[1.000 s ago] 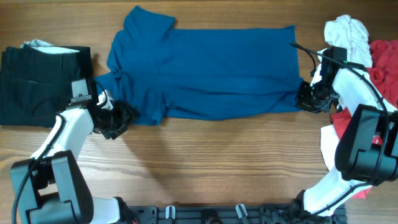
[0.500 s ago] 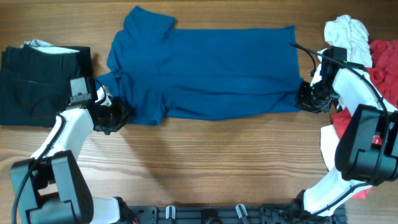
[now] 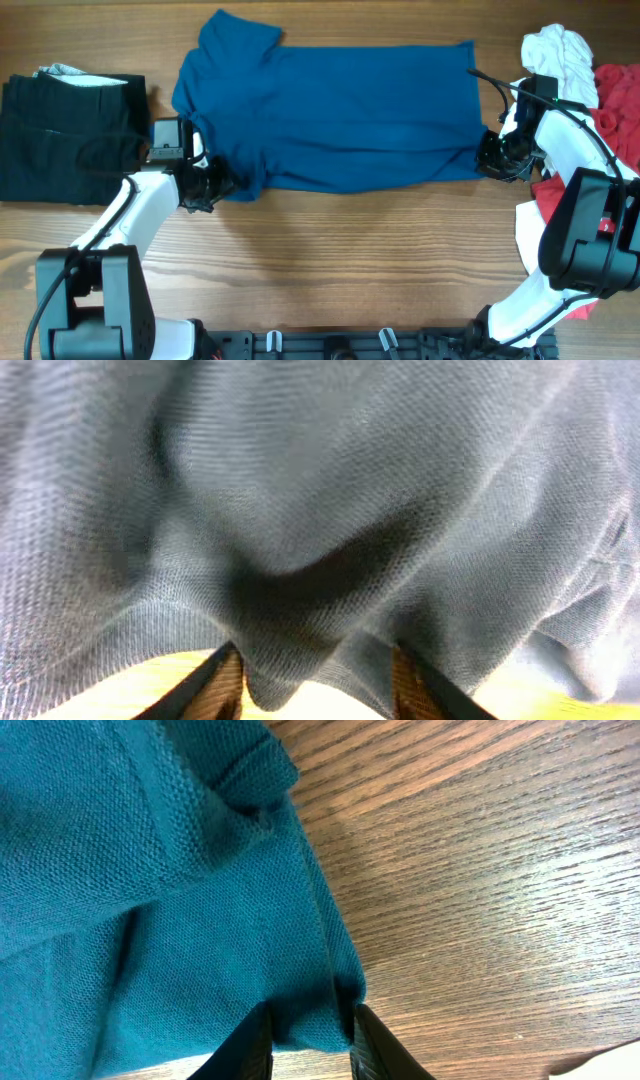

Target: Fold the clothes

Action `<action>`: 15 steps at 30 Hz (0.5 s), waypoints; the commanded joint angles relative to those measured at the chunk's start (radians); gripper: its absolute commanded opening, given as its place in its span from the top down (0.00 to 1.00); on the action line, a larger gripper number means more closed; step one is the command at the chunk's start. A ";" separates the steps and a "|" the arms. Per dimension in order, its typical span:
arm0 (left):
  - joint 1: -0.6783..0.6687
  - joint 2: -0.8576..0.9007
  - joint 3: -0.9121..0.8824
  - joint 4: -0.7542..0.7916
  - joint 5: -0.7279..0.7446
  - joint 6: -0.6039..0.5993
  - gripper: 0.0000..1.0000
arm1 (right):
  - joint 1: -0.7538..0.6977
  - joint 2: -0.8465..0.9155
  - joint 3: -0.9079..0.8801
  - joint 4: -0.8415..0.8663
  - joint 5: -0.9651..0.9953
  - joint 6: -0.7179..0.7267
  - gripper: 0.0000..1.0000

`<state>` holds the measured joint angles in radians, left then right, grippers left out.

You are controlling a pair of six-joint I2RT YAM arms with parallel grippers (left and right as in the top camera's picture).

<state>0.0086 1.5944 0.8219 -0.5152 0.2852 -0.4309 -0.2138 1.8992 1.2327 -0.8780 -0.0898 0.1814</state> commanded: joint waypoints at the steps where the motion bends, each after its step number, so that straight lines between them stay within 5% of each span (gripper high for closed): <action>1: -0.015 -0.026 0.013 -0.016 0.074 0.008 0.48 | 0.002 0.014 -0.009 -0.001 -0.016 0.002 0.75; 8: -0.147 -0.097 0.016 -0.057 -0.032 0.061 0.37 | 0.000 0.014 -0.010 -0.003 -0.016 0.002 0.75; 15: -0.207 -0.031 0.015 -0.059 -0.120 0.061 0.36 | 0.003 0.014 -0.010 -0.003 -0.016 0.003 0.75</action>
<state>-0.1932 1.5379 0.8261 -0.5789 0.2333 -0.3927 -0.2138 1.8992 1.2327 -0.8783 -0.0898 0.1814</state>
